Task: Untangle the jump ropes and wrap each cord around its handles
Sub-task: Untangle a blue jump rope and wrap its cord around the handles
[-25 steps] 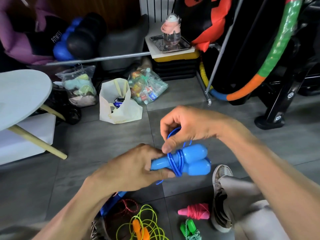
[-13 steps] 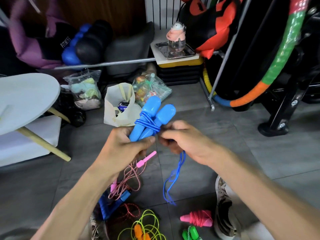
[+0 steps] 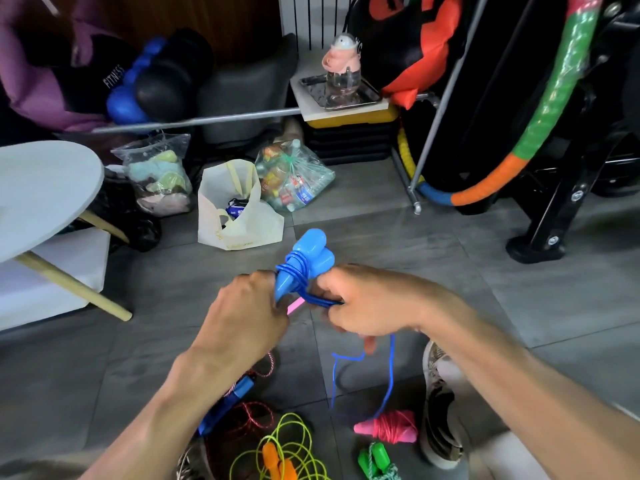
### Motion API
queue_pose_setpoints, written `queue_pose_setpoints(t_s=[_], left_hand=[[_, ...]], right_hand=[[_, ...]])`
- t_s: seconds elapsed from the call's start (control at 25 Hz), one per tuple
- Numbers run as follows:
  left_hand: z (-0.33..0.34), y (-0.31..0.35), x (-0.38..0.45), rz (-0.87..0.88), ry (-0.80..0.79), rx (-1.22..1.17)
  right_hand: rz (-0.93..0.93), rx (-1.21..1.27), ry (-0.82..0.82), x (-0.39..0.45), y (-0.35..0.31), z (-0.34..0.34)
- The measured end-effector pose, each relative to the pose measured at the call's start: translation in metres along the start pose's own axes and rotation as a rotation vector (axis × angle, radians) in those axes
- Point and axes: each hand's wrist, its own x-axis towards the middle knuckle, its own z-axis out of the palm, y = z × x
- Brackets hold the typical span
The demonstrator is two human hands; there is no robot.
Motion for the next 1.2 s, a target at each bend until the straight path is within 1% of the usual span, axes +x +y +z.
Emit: queue_pose_setpoints(t_s=[0.04, 0.12, 0.2, 0.28, 0.36, 0.4, 0.44, 0.52, 0.56, 0.68, 0.76, 0.8, 0.84, 0.88, 0.92, 1.0, 1.12, 1.2], left_hand=[[0.002, 0.002, -0.001, 0.007, -0.022, 0.033], [0.005, 0.007, -0.003, 0.022, -0.062, 0.123], [0.01, 0.01, -0.005, 0.056, -0.098, 0.189], [0.016, 0.016, -0.011, 0.127, -0.146, 0.229], [0.021, 0.025, -0.021, 0.24, -0.178, 0.262], [0.022, 0.028, -0.026, 0.294, -0.18, 0.261], [0.021, 0.031, -0.029, 0.338, -0.173, 0.228], [0.013, 0.033, -0.032, 0.392, -0.143, 0.073], [0.007, 0.033, -0.033, 0.404, -0.136, -0.023], [-0.016, 0.032, -0.038, 0.398, -0.133, -0.25], [-0.028, 0.032, -0.04, 0.332, -0.091, -0.478], [-0.033, 0.03, -0.037, 0.265, -0.062, -0.613], [-0.036, 0.026, -0.031, 0.186, -0.033, -0.732], [-0.038, 0.021, -0.024, 0.117, -0.008, -0.811], [-0.038, 0.016, -0.017, 0.072, 0.007, -0.845], [-0.041, 0.01, -0.008, 0.038, 0.003, -0.811], [-0.042, 0.006, -0.005, 0.056, 0.014, -0.593], [-0.045, 0.004, -0.006, 0.055, -0.01, -0.499]], right_hand=[[0.001, -0.032, -0.048, -0.001, 0.001, -0.001], [-0.036, -0.15, -0.062, -0.004, -0.001, -0.003], [-0.113, -0.256, 0.013, -0.006, -0.003, -0.007], [-0.213, -0.361, 0.159, -0.008, -0.002, -0.016], [-0.236, -0.437, 0.274, -0.008, 0.001, -0.028], [-0.215, -0.425, 0.281, -0.007, 0.003, -0.033], [-0.206, -0.355, 0.236, -0.006, 0.008, -0.037], [-0.229, -0.131, 0.095, -0.005, 0.014, -0.045], [-0.231, -0.042, 0.038, -0.001, 0.02, -0.048], [-0.232, 0.212, -0.066, 0.005, 0.028, -0.047], [-0.301, 0.593, -0.135, 0.011, 0.03, -0.037], [-0.301, 0.801, -0.101, 0.014, 0.029, -0.031], [-0.273, 0.906, -0.005, 0.016, 0.026, -0.025], [-0.241, 0.915, 0.099, 0.018, 0.02, -0.019], [-0.218, 0.897, 0.155, 0.02, 0.013, -0.012], [-0.188, 0.923, 0.174, 0.023, -0.001, 0.0], [-0.097, 0.941, 0.224, 0.024, -0.008, 0.009], [-0.058, 0.92, 0.246, 0.025, -0.008, 0.012]])
